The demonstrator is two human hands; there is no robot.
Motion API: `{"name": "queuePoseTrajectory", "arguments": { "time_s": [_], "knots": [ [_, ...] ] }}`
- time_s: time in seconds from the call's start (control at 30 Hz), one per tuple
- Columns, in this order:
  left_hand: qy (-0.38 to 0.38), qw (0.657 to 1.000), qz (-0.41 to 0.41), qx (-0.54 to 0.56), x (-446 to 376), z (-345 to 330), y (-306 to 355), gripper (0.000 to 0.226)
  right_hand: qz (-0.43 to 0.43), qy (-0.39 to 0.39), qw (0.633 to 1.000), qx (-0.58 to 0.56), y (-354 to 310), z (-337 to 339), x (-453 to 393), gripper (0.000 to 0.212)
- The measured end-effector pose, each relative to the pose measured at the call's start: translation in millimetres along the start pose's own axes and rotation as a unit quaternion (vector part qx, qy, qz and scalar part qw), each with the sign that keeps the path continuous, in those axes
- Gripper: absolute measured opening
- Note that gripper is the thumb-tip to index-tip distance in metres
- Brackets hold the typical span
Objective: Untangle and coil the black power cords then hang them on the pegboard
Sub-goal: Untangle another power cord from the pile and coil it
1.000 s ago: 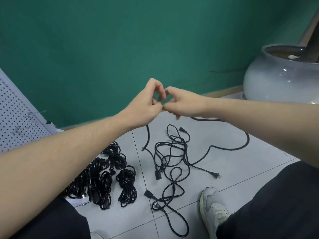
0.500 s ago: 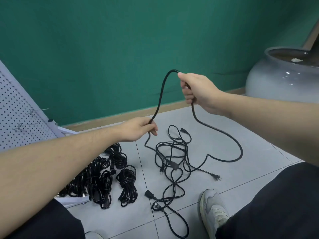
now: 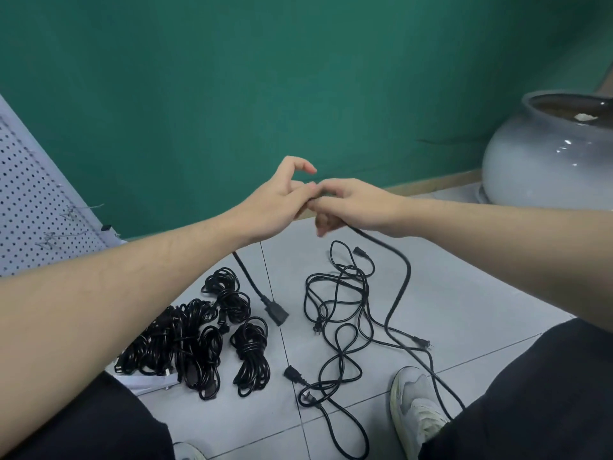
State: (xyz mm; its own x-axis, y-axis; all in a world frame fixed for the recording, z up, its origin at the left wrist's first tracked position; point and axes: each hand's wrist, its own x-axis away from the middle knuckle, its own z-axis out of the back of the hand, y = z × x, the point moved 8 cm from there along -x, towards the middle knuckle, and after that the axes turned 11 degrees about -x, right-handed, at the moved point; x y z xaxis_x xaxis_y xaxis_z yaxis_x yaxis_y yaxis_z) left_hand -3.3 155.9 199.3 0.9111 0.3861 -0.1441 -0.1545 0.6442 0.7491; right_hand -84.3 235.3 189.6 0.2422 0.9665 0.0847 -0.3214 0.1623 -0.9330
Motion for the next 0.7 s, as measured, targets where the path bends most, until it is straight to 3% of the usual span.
{"name": "queuePoseTrajectory", "arguments": {
  "time_s": [0.07,0.2,0.33,0.43,0.57,0.7],
  "knots": [
    [0.014,1.000,-0.005,0.015,3,5,0,0.008,0.006,0.025,1.000,0.008,-6,1,-3,0.021],
    [0.001,1.000,0.009,-0.015,6,17,-14,0.020,0.043,0.067,0.994,0.071,-13,7,-7,0.017],
    [-0.064,0.986,0.078,-0.129,19,23,-56,0.013,0.066,0.100,0.990,-0.069,-13,23,-12,0.018],
    [-0.095,0.981,0.147,-0.086,32,31,-93,0.013,0.064,0.125,0.980,-0.139,-7,37,-15,0.014],
    [0.011,0.987,0.161,0.024,33,52,-99,0.019,0.020,0.147,0.989,-0.023,9,40,-18,0.016],
    [0.071,0.974,0.169,0.131,30,54,-81,0.022,0.012,0.089,0.992,0.089,13,20,-20,0.015]
  ]
}}
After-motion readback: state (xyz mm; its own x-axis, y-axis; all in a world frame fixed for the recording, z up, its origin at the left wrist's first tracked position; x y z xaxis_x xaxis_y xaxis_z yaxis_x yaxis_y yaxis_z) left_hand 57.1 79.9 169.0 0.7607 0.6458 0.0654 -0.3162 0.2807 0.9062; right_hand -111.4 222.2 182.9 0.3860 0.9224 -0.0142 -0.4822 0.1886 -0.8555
